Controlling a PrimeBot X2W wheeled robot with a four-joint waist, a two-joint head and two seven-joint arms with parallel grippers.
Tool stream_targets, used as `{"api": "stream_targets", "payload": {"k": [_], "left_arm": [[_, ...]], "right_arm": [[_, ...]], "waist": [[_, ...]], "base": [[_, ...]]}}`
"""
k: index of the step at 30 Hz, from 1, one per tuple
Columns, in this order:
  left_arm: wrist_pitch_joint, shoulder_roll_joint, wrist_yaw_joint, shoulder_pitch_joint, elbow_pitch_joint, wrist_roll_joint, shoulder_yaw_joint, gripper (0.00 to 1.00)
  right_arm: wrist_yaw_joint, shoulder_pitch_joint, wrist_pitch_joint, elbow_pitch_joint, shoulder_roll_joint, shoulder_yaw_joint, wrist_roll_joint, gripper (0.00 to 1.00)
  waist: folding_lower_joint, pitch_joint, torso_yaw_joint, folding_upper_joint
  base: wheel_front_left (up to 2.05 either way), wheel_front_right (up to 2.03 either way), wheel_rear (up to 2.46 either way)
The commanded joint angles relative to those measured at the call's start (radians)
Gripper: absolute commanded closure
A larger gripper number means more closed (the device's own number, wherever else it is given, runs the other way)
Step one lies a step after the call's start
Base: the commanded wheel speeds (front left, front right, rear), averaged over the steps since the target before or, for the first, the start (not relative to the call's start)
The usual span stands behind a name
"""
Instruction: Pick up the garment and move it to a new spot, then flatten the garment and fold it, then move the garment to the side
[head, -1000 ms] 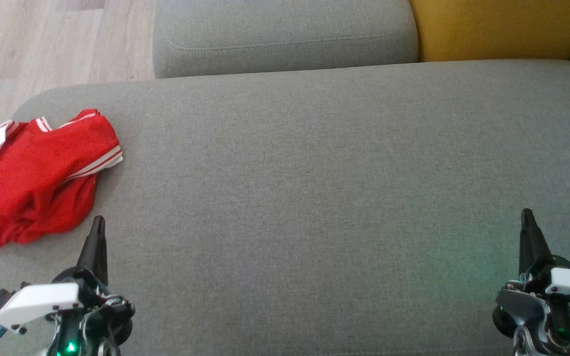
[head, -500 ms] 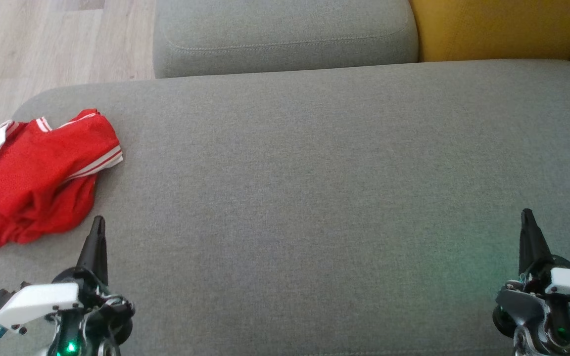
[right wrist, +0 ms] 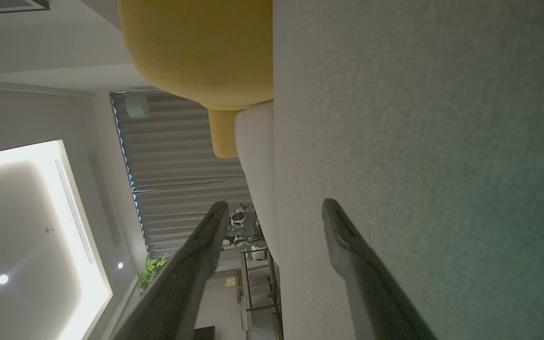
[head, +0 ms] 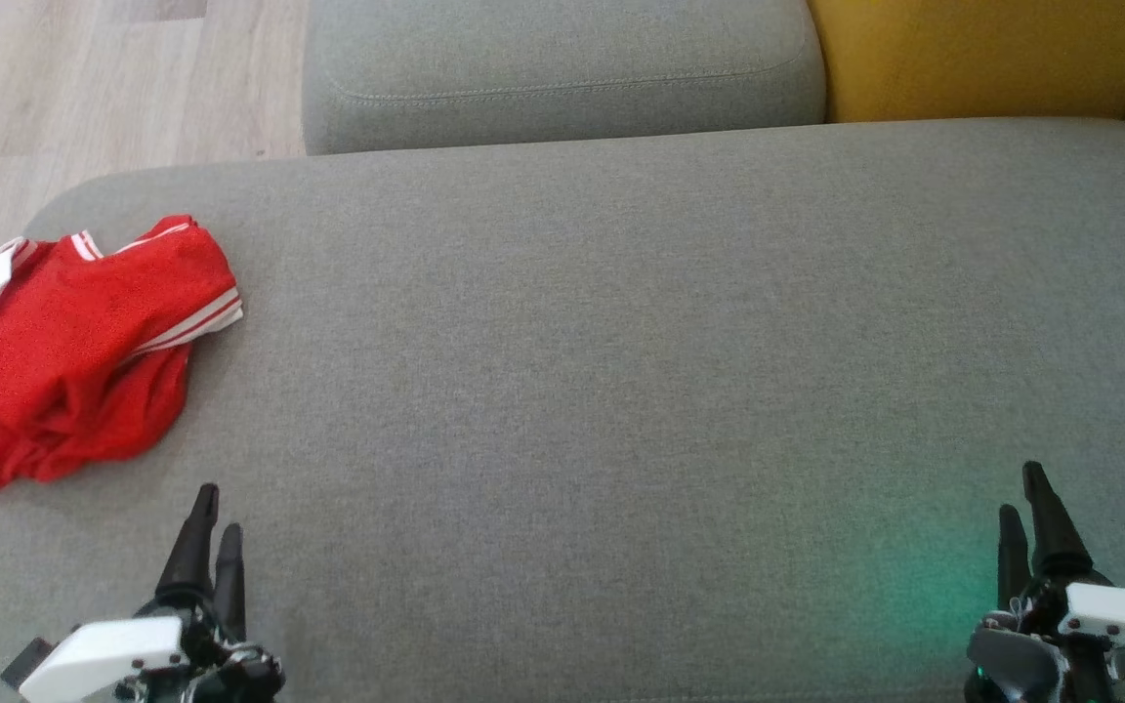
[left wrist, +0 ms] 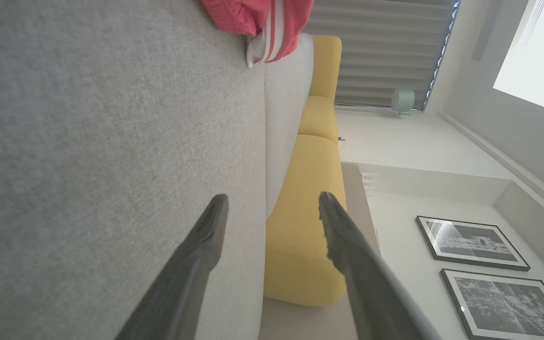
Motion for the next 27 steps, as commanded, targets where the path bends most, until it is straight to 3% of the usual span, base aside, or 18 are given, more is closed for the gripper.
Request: {"api": "stream_targets", "payload": {"k": [1,14,15,27], "left_arm": [[-0.015,0.009,-0.002,-0.055,-0.044,0.005,-0.011,0.00],[-0.055,0.013,-0.002,-0.076,-0.075,0.099,-0.037,0.00],[-0.084,0.012,-0.003,-0.086,-0.130,0.268,-0.045,0.00],[-0.120,0.013,-0.003,-0.085,-0.181,0.473,-0.063,0.00]], "right_arm": [[0.000,-0.046,-0.012,-0.043,-0.003,0.010,-0.008,0.00],[0.000,-0.059,-0.053,-0.068,-0.022,0.049,-0.086,0.00],[0.000,-0.072,-0.083,-0.103,-0.037,0.060,-0.250,0.00],[0.000,-0.071,-0.108,-0.145,-0.044,0.076,-0.466,0.00]], "waist": [[0.0000,0.000,0.000,0.0000],[0.0000,0.000,0.002,0.0000],[0.0000,-0.002,0.001,0.0000],[0.0000,-0.005,0.002,0.0000]], "base": [[0.00,0.00,0.00],[0.00,0.00,0.00],[0.00,0.00,0.00],[0.00,0.00,0.00]]}}
